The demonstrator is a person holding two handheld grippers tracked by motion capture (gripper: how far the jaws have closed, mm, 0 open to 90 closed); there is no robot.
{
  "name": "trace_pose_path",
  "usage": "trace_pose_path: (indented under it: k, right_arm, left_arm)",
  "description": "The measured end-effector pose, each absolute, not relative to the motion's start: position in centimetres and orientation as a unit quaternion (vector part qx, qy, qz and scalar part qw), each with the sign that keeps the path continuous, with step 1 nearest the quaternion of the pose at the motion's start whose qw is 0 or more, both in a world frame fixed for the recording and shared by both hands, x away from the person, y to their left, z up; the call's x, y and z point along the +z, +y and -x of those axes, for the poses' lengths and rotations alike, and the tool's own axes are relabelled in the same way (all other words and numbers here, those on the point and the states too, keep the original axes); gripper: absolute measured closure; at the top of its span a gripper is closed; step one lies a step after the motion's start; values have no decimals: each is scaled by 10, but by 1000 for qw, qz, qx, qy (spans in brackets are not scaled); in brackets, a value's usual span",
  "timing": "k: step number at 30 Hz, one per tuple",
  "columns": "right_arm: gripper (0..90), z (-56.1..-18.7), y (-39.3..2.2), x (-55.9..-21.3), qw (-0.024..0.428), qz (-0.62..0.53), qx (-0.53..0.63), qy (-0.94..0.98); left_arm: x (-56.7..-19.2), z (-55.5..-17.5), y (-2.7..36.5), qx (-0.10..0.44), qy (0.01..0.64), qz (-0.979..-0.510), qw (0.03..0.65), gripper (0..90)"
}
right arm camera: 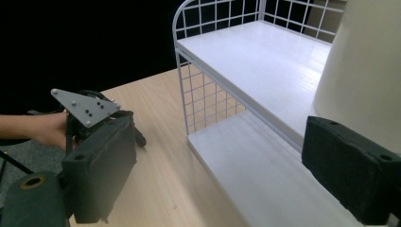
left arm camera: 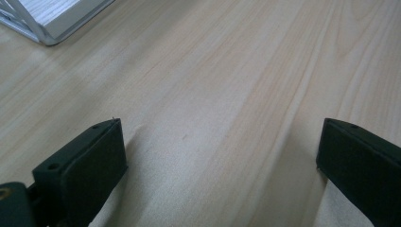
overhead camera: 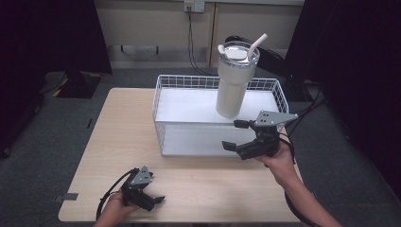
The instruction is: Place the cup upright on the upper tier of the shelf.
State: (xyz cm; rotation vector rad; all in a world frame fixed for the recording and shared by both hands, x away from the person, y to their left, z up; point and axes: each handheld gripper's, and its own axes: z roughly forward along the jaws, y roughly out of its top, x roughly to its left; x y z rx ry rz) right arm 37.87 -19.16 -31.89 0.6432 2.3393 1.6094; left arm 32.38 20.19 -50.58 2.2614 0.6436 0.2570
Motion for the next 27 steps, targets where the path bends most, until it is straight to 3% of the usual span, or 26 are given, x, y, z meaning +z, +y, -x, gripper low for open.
trace_pose_path:
  k: [27]
  right_arm:
    - [107, -358, -201, -369, 82, -216, 536, 812]
  left_arm:
    - [-506, -324, 202, 100, 252, -885, 379, 17]
